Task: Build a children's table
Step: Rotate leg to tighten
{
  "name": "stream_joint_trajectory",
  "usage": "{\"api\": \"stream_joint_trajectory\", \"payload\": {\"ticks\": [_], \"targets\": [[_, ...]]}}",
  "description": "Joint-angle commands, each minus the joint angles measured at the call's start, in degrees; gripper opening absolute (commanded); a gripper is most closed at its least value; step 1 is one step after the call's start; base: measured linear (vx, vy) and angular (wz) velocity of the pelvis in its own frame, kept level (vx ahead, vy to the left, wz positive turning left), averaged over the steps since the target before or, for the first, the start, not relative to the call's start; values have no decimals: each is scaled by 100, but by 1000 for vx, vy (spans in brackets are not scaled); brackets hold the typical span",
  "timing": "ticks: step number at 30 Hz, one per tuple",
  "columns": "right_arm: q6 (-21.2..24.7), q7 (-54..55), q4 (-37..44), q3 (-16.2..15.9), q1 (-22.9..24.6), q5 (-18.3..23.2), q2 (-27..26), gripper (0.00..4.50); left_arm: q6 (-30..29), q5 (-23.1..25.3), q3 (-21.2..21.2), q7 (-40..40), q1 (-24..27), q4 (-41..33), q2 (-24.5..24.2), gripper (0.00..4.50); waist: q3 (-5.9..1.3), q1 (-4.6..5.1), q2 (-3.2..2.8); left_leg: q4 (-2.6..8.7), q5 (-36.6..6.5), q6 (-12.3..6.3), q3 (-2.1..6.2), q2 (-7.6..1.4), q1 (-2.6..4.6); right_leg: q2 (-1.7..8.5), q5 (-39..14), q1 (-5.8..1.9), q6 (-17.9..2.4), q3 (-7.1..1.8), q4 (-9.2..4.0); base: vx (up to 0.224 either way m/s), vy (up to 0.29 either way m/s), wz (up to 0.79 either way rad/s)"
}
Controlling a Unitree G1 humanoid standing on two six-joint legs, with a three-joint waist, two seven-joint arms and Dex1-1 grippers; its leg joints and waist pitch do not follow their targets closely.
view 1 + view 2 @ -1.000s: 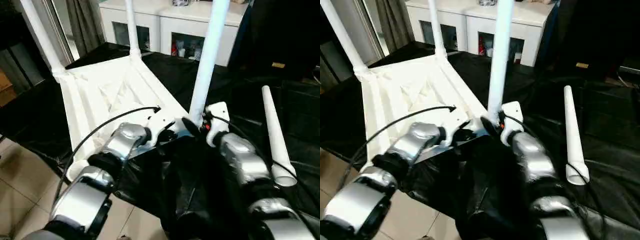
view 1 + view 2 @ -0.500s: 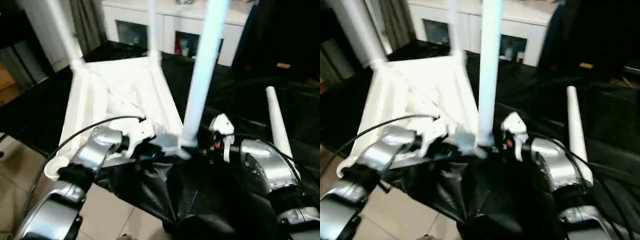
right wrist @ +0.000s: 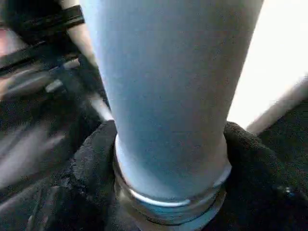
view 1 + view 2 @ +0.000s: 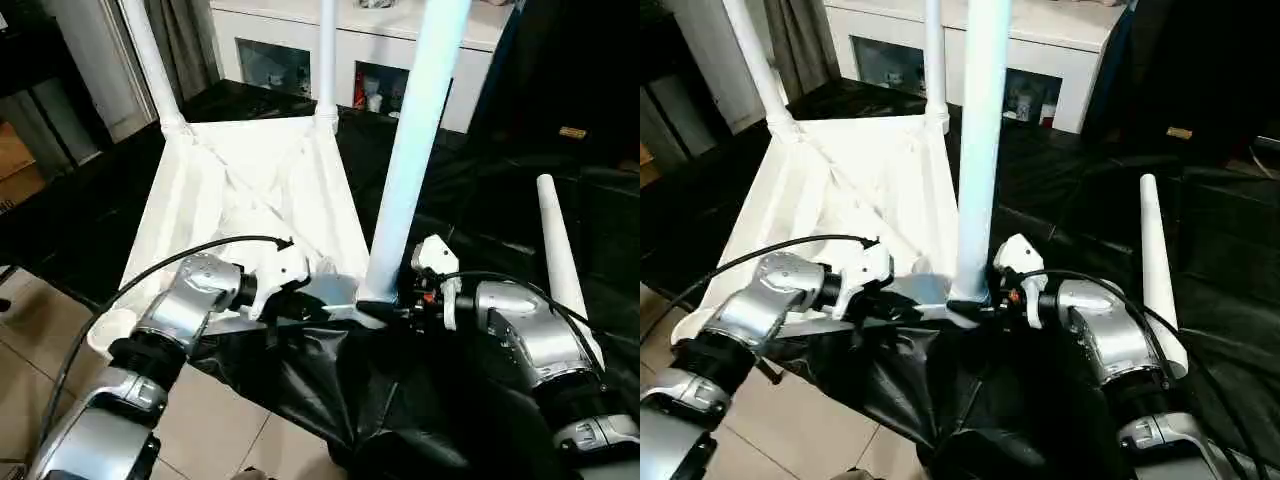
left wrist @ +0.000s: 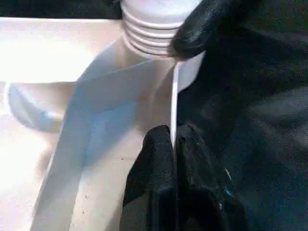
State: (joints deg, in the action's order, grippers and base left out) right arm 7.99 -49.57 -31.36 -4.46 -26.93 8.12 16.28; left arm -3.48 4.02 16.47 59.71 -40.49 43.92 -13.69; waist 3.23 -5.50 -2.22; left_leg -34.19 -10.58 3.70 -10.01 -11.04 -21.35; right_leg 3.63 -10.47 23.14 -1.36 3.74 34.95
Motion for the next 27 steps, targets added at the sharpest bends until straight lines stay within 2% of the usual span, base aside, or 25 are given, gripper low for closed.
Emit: {"api": "stream_joint_trajectory", "payload": {"ticks": [1, 2, 3, 4, 5, 8, 9, 10, 11, 12, 13, 14, 16, 18, 19, 20, 21, 22, 23, 24, 25, 27], "targets": [[62, 577, -187, -7, -16, -84, -218, 277, -77, -38, -397, -1071, -308, 226, 205, 0, -390, 31, 116, 388, -910, -209, 52, -174, 66, 461, -1586, -313, -1083, -256, -480, 0, 0, 0], [44, 1064, -335, 64, -30, -179, -367, 277, -143, -19, -470, -1515, -462, 433, 382, 0, -391, 40, 122, 392, -879, -202, 56, -176, 52, 464, -1574, -323, -1063, -257, -475, 0, 0, 0], [41, 1206, -372, 86, -35, -204, -409, 276, -166, -22, -490, -1618, -501, 483, 432, 0, -389, 47, 114, 385, -895, -209, 46, -175, 75, 463, -1582, -295, -1034, -263, -495, 0, 0, 0], [59, 1553, -445, 158, -47, -238, -520, 276, -197, -34, -530, -1818, -572, 576, 543, 0, -397, 61, 117, 380, -822, -245, 50, -163, 49, 464, -1480, -321, -1043, -265, -481, 0, 0, 0], [81, 2049, -550, 266, -75, -258, -700, 276, -228, -47, -561, -2080, -664, 702, 712, 0, -407, 53, 95, 371, -756, -285, 49, -154, 44, 468, -1389, -323, -1037, -267, -475, 0, 0, 0], [68, 2633, -672, 389, -125, -276, -943, 276, -179, -48, -546, -2279, -752, 860, 927, 0, -418, 61, 100, 370, -656, -322, 53, -151, 34, 460, -1169, -333, -1069, -258, -464, 0, 0, 0], [-40, 2920, -705, 448, -162, -296, -1128, 276, -80, -23, -484, -2306, -789, 966, 1070, 0, -415, 56, 50, 365, -655, -348, 52, -154, 37, 462, -1092, -322, -1103, -265, -455, 0, 0, 0], [-123, 2958, -714, 489, -178, -274, -1215, 276, -9, 15, -455, -2319, -812, 1040, 1131, 0, -424, 66, 46, 365, -679, -360, 53, -156, 35, 462, -1034, -320, -1113, -265, -465, 0, 0, 0], [-180, 2968, -720, 515, -188, -258, -1268, 332, 37, 40, -439, -2324, -827, 1088, 1167, 0, -424, 66, 64, 372, -697, -374, 59, -154, 33, 455, -973, -342, -1131, -256, -457, 0, 0, 0], [-226, 3000, -703, 543, -194, -246, -1312, 332, 94, 70, -411, -2309, -830, 1122, 1188, 0, -423, 63, 25, 370, -727, -379, 60, -156, 40, 458, -969, -335, -1141, -258, -453, 0, 0, 0], [-239, 2997, -678, 572, -202, -207, -1353, 332, 160, 95, -372, -2268, -828, 1149, 1204, 0, -424, 68, 41, 372, -767, -411, 60, -158, 38, 461, -961, -342, -1142, -259, -463, 0, 0, 0], [-241, 2998, -674, 575, -203, -203, -1359, 353, 171, 99, -365, -2262, -828, 1154, 1207, 0, -423, 65, 13, 373, -795, -416, 63, -158, 38, 464, -972, -341, -1147, -258, -461, 0, 0, 0], [-325, 3063, -610, 524, -208, -287, -1348, 364, 358, 122, -311, -2191, -830, 1191, 1225, 0, -417, 65, 34, 382, -851, -418, 62, -159, 45, 463, -1037, -340, -1143, -257, -478, 0, 0, 0], [-362, 3168, -253, 497, -81, -363, -1231, 372, 633, 52, -376, -2218, -835, 1193, 1264, 0, -404, 60, 80, 386, -892, -412, 57, -156, 43, 463, -1164, -346, -1099, -256, -493, 0, 0, 0], [-343, 3196, 19, 524, 40, -367, -1158, 372, 745, -21, -466, -2261, -850, 1177, 1278, 0, -411, 51, 65, 385, -869, -412, 56, -158, 49, 468, -1204, -339, -1064, -263, -486, 0, 0, 0], [-294, 3197, 359, 570, 202, -346, -1073, 376, 842, -112, -579, -2313, -853, 1122, 1284, 45, -409, 41, 78, 382, -834, -432, 53, -160, 42, 466, -1191, -346, -1029, -267, -495, 0, 0, 0], [-294, 3197, 359, 570, 202, -346, -1073, 376, 842, -112, -579, -2313, -853, 1122, 1284, 57, -439, 7, 67, 369, -735, -467, 53, -180, 71, 466, -988, -329, -1037, -277, -460, 0, 0, 0], [-157, 3193, 977, 735, 517, -253, -959, 376, 960, -275, -805, -2412, -846, 980, 1267, 57, -454, 27, 100, 364, -552, -524, 65, -178, 9, 462, -663, -374, -1095, -264, -409, 0, 0, 0], [-44, 3174, 1341, 848, 713, -164, -895, 376, 993, -330, -881, -2439, -809, 829, 1217, 72, -480, -30, 81, 337, -410, -615, 67, -205, 30, 466, -234, -366, -1174, -271, -360, 0, 0, 0], [50, 3156, 1654, 932, 894, -102, -836, 376, 1020, -345, -923, -2485, -754, 664, 1152, 72, -493, -23, 93, 327, -352, -686, 71, -221, 33, 475, -24, -342, -1246, -271, -329, 0, 0, 0], [114, 3135, 1889, 974, 1046, -75, -776, 376, 1000, -352, -949, -2513, -687, 504, 1089, 88, -484, -3, 109, 324, -231, -810, 79, -206, -32, 465, 227, -371, -1292, -249, -290, 0, 0, 0], [253, 3036, 2288, 971, 1336, -57, -641, 376, 757, -262, -928, -2534, -424, -3, 856, 104, -451, 9, 99, 326, -332, -856, 68, -193, -29, 471, 21, -358, -1247, -238, -319, 0, 0, 0]]}}
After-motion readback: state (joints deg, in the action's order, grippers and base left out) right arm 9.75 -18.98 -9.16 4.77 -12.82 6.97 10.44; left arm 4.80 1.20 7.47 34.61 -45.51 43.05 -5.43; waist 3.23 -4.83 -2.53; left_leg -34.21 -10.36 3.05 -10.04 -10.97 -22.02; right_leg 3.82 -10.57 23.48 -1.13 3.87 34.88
